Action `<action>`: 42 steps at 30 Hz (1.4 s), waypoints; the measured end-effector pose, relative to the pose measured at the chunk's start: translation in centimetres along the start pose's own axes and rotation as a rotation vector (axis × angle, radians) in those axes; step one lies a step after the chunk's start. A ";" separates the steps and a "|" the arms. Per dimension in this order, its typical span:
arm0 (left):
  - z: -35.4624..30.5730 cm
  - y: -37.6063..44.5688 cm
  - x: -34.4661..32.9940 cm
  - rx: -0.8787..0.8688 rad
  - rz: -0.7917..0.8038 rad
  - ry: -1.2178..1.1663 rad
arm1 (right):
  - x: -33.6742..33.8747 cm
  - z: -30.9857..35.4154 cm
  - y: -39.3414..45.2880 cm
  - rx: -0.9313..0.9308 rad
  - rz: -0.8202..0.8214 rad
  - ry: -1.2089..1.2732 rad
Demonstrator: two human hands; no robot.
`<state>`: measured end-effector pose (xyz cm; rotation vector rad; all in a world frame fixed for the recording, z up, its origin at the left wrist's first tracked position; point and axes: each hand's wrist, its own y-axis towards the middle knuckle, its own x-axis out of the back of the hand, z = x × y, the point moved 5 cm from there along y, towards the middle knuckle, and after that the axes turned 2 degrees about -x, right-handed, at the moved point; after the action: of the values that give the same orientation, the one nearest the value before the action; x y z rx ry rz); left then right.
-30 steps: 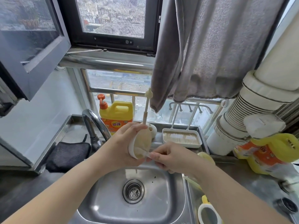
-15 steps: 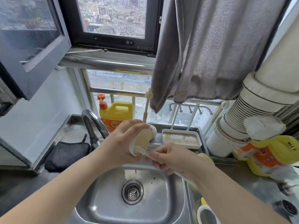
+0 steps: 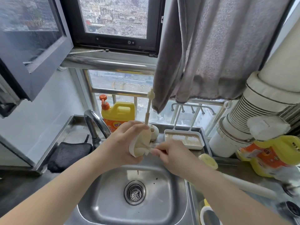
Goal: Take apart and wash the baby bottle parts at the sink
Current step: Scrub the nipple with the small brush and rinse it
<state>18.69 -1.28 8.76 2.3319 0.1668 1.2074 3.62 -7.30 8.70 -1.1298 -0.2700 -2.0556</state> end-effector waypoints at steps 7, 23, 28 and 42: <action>0.1 -0.7 0.2 -0.103 -0.006 0.080 | -2.1 0.5 -1.2 -0.175 0.460 0.751; -1.3 0.1 0.6 0.462 0.041 -0.688 | -0.7 -0.3 -1.3 -0.141 0.319 0.731; -1.5 0.8 0.7 0.643 0.074 -0.898 | 0.1 -0.2 -1.5 -0.123 0.280 0.626; -1.7 1.0 0.4 0.771 0.492 -0.671 | 0.8 -0.3 -2.3 -0.091 0.192 0.245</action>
<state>17.45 -1.30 10.38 3.4695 -0.2358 0.4952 1.52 -6.26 9.59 -0.9060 0.0511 -2.0248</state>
